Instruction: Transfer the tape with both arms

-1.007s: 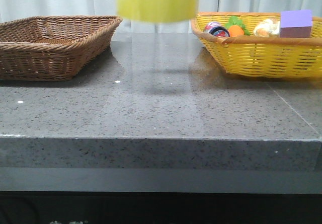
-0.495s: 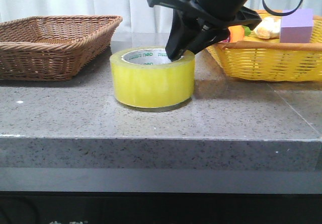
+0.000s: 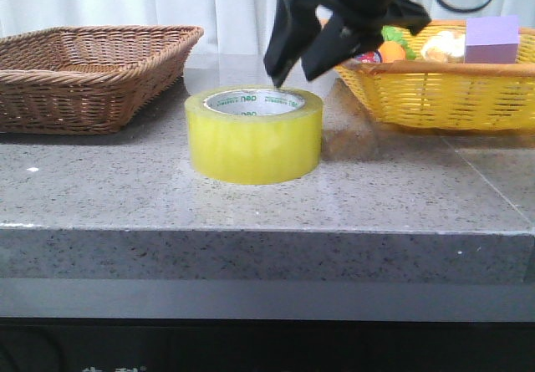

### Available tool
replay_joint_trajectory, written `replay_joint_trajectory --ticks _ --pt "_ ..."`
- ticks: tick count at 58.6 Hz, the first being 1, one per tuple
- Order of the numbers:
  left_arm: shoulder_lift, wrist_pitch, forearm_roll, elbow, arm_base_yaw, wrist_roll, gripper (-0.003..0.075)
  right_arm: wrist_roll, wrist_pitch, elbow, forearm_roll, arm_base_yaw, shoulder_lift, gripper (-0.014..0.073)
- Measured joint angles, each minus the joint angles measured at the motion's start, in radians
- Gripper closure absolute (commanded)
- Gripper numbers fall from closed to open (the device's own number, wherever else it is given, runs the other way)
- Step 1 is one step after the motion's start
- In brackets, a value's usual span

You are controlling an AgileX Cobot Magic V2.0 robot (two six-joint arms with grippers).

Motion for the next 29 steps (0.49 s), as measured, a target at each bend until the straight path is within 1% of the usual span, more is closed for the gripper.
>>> replay_joint_trajectory --ticks 2,6,9,11,14,20,22,29 --pt "0.000 0.000 0.000 0.000 0.000 0.000 0.0132 0.000 0.007 -0.007 0.000 0.000 -0.016 0.0267" --pt "0.000 0.000 0.000 0.000 0.000 0.000 0.0132 0.000 0.013 -0.019 0.000 0.000 -0.044 0.0330" --pt "0.000 0.000 0.000 0.000 0.000 0.000 0.0132 0.000 0.020 -0.029 0.001 0.000 -0.070 0.0410" --pt "0.000 0.000 0.000 0.000 0.000 0.000 0.0132 0.000 0.022 -0.031 0.001 0.000 -0.090 0.0481" --pt "0.000 0.000 0.000 0.000 0.000 0.000 0.0132 0.000 0.024 -0.032 0.001 0.000 -0.110 0.0552" --pt "0.000 0.000 0.000 0.000 0.000 0.000 0.0132 0.000 0.030 -0.032 0.001 0.000 -0.140 0.0650" --pt "0.000 0.000 0.000 0.000 0.000 0.000 0.0132 0.000 0.033 -0.032 0.001 0.000 -0.151 0.0666" --pt "0.000 0.000 0.000 0.000 0.000 0.000 0.0132 0.000 0.040 -0.032 0.001 -0.019 -0.198 0.0662"
